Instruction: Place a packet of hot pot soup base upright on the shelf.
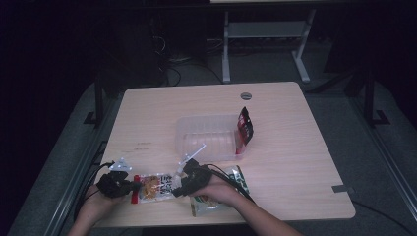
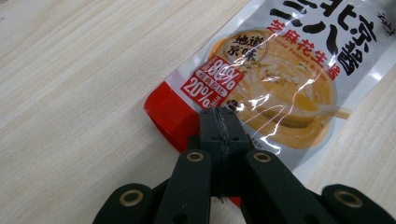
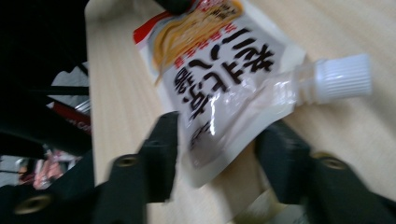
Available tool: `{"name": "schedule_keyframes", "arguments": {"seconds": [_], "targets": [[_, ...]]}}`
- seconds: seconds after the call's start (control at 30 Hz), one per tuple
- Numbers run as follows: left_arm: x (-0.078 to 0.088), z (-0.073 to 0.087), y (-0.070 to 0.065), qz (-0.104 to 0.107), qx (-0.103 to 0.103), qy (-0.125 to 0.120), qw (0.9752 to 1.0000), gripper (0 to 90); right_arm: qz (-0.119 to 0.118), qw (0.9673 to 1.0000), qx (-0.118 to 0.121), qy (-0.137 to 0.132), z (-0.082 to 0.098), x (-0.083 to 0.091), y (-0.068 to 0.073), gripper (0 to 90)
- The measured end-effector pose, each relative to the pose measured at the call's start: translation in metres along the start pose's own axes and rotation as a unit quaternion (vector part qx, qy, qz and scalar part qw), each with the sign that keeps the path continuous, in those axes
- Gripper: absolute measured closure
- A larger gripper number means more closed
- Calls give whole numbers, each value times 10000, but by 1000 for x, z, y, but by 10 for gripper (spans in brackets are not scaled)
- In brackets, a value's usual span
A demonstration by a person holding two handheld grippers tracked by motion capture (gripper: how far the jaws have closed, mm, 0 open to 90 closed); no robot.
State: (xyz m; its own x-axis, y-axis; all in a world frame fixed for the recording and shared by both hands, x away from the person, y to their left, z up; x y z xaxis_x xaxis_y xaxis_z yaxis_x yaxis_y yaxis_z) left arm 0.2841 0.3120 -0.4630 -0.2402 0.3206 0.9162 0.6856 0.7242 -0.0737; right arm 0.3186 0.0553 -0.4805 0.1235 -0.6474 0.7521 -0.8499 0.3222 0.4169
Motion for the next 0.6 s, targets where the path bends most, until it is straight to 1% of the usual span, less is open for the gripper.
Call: {"name": "schedule_keyframes", "arguments": {"seconds": [0.07, 0.1, 0.13, 0.2, 0.23, 0.27, 0.33, 0.37, 0.4, 0.43, 0.47, 0.5, 0.53, 0.57, 0.6], "targets": [[0, 0, 0, 20, 14, -16, 10000, 899, -8, 10000, -13, -47, -2, -2, -1, 581], [-1, 0, 0, 55, 82, -77, 9999, 899, -37, 10000, -6, -61, -2, -3, -3, 594], [-1, 0, 0, 61, 73, -75, 9999, 899, -98, 9999, -25, -90, -3, -4, -4, 608], [-1, 0, 0, 89, 101, -74, 9999, 899, -146, 9998, -13, -102, -3, -5, -6, 628], [-1, 0, 0, 78, 91, -70, 9999, 899, -225, 9997, -31, -115, -4, -6, -6, 639], [-1, 0, 0, 60, 57, -52, 10000, 899, -224, 9997, -4, -106, -4, -6, -7, 652], [-1, 0, 0, 58, 61, -50, 10000, 899, -229, 9997, 17, -90, -4, -6, -5, 687], [-1, 0, 0, 55, 65, -43, 10000, 899, -209, 9997, 42, -83, -4, -5, -5, 715], [0, 0, 0, 40, 41, -28, 10000, 899, -273, 9995, 70, -153, -5, -6, -5, 747], [0, 0, 0, 30, 25, -33, 10000, 899, -273, 9994, 116, -176, -5, -5, -4, 795], [0, 0, 0, 1, -37, 4, 10000, 899, -329, 9990, 178, -234, -6, -4, -3, 830], [-1, 0, -1, 0, -26, -38, 10000, 899, -365, 9988, 204, -261, -7, -3, -1, 859], [-1, 0, -2, -4, -52, -47, 10000, 899, -360, 9983, 316, -319, -8, -3, -1, 870], [0, 0, -1, -16, -95, -27, 9999, 898, -350, 9981, 390, -311, -9, -2, 0, 880], [0, 0, -1, 17, -52, -57, 10000, 899, -335, 9980, 430, -315, -9, -1, 1, 887]]}}
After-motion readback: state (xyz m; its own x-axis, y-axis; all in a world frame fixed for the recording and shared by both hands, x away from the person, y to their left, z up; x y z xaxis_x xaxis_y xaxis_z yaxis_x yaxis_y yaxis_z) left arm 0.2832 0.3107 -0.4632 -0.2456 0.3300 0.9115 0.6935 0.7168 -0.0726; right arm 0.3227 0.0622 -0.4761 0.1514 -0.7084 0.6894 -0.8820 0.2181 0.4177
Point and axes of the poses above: each handheld gripper's, and its own axes: x roughly backward along the jaws, z roughly out of its underside, y roughly to its left, the point moved 2 cm from there along -x, roughly forward along the jaws, and after that the axes turned 8 degrees about y, right-handed, at the moved point
